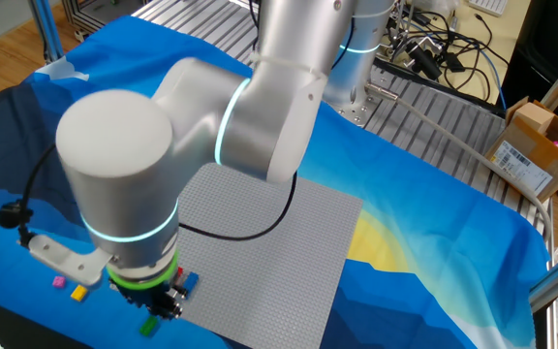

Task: Stack small Lego blocks randomly, one at a time

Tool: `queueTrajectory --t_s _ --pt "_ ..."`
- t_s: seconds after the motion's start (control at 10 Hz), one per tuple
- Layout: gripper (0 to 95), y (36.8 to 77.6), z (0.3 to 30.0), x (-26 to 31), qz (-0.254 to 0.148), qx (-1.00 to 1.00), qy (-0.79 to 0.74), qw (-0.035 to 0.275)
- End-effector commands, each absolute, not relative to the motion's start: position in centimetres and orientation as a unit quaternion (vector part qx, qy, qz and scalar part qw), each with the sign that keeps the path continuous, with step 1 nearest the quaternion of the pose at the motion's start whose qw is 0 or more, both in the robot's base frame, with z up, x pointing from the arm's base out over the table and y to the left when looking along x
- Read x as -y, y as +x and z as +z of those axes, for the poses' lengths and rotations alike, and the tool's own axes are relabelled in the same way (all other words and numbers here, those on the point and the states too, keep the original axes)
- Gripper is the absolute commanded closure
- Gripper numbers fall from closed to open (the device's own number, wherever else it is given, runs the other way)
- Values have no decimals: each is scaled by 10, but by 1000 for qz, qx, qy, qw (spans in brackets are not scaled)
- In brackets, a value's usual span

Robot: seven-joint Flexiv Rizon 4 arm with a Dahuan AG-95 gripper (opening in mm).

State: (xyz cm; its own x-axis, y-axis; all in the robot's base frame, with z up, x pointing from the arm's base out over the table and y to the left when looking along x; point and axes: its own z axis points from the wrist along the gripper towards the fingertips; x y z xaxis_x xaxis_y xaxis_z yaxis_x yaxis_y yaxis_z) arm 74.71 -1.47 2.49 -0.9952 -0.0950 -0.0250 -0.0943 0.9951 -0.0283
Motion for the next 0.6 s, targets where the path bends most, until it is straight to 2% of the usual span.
queueTrajectory --t_s 0.1,0.6 --pt "570 746 24 15 -14 -999 -48 13" --pt "570 755 11 13 -13 -999 -49 13"
